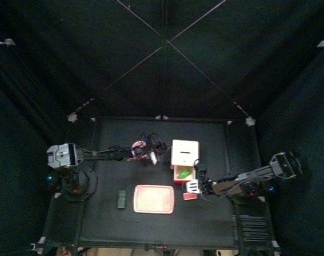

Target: Grab pea

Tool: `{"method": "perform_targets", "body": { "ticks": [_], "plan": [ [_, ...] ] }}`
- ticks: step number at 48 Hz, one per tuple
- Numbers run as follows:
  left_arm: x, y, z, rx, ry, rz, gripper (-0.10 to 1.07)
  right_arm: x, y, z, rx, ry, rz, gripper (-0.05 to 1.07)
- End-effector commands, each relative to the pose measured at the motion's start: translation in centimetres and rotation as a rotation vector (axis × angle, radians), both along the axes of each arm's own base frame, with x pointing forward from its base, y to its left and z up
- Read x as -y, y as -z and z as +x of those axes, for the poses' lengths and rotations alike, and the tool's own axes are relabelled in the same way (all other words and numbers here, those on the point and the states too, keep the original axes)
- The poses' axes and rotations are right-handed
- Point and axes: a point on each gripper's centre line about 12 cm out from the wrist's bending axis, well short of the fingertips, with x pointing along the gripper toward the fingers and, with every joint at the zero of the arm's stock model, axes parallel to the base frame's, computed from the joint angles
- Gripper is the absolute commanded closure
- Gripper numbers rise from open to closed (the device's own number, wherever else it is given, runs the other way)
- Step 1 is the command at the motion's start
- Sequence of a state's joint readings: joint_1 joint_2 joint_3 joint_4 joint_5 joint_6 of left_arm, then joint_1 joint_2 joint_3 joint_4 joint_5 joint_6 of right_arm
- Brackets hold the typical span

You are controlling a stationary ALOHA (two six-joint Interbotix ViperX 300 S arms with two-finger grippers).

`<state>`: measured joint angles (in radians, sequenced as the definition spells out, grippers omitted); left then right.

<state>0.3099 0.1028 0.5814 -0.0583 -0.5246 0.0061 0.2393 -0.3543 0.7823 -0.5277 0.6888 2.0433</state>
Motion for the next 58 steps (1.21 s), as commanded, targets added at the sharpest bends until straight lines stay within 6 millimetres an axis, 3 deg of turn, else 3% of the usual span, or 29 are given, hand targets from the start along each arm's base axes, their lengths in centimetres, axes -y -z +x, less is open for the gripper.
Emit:
{"method": "perform_targets", "body": {
  "ticks": [1, 12, 21, 29, 40, 50, 58],
  "plan": [
    [0.2, -1.6, 0.0, 0.041, 0.008, 0.021, 0.37, 0.6, -2.2, -0.5, 0.076, -0.027, -0.054, 0.07],
    [0.2, -1.7, -0.6, 0.037, 0.007, 0.026, 0.37, 3.7, -5.2, -1.9, 0.191, -0.06, -0.292, 0.07],
    [0.8, -2.4, -2.3, 0.045, 0.007, 0.026, 0.37, 6.3, -7.3, -3.3, 0.269, -0.074, -0.462, 0.07],
    [1.7, -3.2, -4.1, 0.066, 0.017, 0.039, 0.37, 7.9, -7.2, -4.3, 0.167, -0.129, -0.533, 0.07],
    [2.6, -2.7, -6.2, 0.075, 0.022, 0.042, 0.37, 10.3, -7.1, -5.3, -0.032, -0.274, -0.592, 0.07],
    [3.2, -3.2, -8.0, 0.13, 0.021, 0.061, 0.37, 11.2, -8.8, -4.7, 0.008, -0.431, -0.687, 0.07],
    [3.4, -3.9, -9.4, 0.199, 0.015, 0.087, 0.37, 11.9, -8.0, -4.3, 0.008, -0.493, -0.674, 0.08]
  ]
}}
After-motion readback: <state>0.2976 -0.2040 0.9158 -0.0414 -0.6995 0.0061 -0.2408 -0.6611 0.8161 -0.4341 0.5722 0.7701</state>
